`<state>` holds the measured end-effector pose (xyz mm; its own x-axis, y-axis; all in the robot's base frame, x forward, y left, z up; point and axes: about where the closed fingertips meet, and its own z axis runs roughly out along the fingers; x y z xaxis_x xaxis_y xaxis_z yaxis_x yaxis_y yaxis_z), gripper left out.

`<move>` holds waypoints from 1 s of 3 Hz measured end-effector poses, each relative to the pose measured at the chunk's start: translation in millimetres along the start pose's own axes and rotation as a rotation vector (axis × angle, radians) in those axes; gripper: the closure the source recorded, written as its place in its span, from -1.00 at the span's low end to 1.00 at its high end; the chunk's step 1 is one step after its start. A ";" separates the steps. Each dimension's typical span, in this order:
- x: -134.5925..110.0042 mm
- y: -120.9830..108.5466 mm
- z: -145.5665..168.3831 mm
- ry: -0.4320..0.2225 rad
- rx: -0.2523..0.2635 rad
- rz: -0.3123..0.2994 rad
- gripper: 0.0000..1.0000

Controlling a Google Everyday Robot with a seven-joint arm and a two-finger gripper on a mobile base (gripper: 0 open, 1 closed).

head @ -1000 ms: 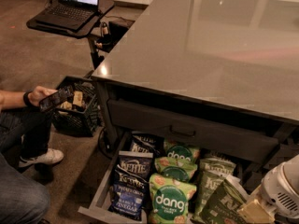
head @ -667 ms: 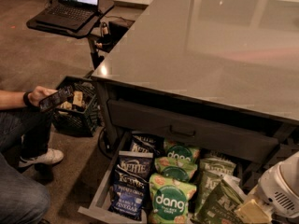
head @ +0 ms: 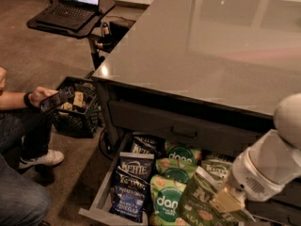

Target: Pick green jalapeno chip bag from middle drawer and place on counter

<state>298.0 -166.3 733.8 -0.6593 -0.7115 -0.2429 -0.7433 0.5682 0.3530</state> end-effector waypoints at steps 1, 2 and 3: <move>-25.6 -2.4 2.0 0.014 -0.012 -0.040 1.00; -42.5 -3.6 10.6 0.031 -0.044 -0.062 1.00; -62.8 3.2 18.8 0.057 -0.089 -0.106 1.00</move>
Offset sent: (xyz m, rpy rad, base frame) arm 0.0446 0.0498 -0.0071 0.0315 0.0558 0.1163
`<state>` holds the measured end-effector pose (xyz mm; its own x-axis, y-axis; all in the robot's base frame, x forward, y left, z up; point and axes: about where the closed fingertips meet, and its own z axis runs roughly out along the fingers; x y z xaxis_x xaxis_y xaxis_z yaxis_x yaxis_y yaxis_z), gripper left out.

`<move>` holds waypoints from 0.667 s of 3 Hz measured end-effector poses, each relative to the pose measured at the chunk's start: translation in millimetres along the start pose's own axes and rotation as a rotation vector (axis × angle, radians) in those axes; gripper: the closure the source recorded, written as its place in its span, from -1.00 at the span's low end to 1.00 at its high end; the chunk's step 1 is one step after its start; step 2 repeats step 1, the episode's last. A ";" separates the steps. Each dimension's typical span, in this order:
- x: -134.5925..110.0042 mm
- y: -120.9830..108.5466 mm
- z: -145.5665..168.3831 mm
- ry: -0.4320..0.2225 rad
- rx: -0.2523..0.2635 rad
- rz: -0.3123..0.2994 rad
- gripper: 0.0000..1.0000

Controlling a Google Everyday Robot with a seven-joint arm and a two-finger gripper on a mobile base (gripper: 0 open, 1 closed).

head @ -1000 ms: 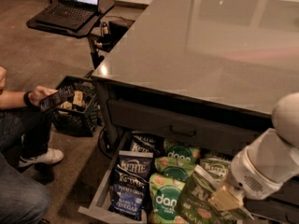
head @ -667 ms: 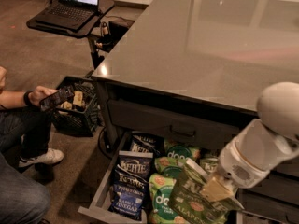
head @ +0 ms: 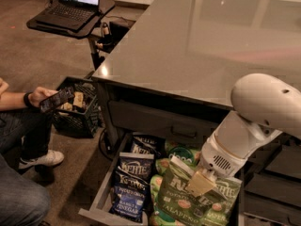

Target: Pick green jalapeno chip bag from middle drawer and place on counter

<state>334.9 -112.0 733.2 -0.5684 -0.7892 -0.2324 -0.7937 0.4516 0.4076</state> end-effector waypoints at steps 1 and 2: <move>-0.8 0.4 0.3 0.001 -0.002 -0.002 1.00; -0.8 0.4 0.3 0.001 -0.002 -0.002 1.00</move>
Offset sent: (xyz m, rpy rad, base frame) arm 0.0000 0.0000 0.0000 0.0000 0.0000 0.0000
